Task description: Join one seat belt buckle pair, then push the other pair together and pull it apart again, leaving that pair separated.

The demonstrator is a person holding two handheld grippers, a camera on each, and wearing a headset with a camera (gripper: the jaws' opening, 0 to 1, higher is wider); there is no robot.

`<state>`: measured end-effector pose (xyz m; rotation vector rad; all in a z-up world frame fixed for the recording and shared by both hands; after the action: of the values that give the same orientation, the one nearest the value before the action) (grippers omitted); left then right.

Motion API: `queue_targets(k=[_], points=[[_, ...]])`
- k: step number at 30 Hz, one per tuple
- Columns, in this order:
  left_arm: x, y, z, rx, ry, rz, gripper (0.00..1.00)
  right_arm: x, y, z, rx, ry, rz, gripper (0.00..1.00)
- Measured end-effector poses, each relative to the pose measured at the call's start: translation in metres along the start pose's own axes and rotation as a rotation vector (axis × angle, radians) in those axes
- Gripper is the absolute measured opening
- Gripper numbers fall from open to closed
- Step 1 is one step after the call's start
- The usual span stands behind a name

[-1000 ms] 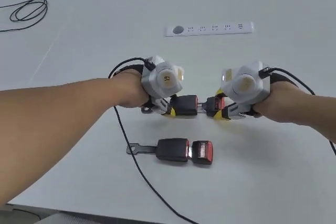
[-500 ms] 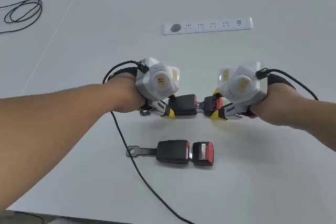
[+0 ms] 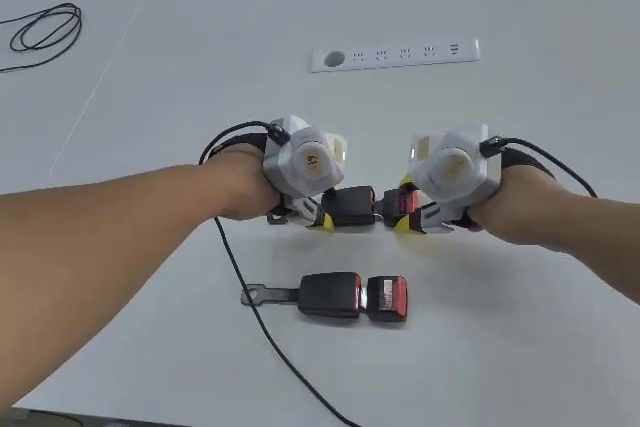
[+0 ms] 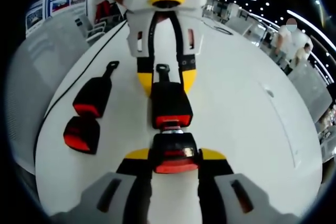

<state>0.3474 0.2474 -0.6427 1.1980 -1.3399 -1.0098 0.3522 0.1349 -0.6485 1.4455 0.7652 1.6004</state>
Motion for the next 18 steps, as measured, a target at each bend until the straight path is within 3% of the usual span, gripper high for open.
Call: queue_targets(k=[18], points=[[-0.0012,-0.0015,-0.0019,-0.003,0.012,0.017,0.29,-0.0019,0.0068,-0.0037,0.006,0.019,0.0,0.32]])
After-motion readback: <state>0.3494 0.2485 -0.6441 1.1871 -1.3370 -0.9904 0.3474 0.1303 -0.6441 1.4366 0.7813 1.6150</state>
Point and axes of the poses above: the centre of the closed fingertips' face, and the gripper's own axes: y roughly backward along the fingers, z roughly to its right, x roughly out of its top, the point moved 4 cm from there along y, roughly backward along the fingers, and after that the axes turned 10 degrees about -z, right-handed, at the moved point
